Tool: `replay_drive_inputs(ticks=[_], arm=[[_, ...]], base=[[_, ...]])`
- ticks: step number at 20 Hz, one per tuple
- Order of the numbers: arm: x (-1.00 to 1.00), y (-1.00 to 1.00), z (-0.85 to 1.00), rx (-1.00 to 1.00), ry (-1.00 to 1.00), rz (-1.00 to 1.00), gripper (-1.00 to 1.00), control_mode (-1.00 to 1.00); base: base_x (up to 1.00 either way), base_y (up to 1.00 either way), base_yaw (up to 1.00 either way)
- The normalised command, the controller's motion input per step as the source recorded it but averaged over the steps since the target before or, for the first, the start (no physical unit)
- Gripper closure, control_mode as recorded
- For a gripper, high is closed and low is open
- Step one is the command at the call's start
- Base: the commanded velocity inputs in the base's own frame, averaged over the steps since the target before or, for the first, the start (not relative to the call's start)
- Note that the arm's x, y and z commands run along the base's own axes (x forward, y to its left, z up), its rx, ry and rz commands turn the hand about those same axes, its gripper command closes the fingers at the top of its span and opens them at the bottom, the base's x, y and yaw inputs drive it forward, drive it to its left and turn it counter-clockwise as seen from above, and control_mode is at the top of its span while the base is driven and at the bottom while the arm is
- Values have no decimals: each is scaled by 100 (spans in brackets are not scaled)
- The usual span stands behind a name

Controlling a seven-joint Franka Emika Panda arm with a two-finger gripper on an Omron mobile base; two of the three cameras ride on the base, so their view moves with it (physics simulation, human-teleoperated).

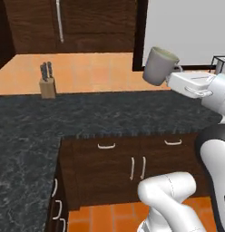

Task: Gather all objects into one cabinet and sort the glasses and bowls to opposite sides.

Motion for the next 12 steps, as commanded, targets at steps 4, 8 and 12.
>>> replay_drive_inputs(ticks=[4,8,12], arm=[[0,0,0,0,0,0,100,100],[0,0,0,0,0,0,100,100],[0,0,0,0,0,0,100,100]], base=[[0,-22,-77],[0,-22,-77],[0,-20,-78]])
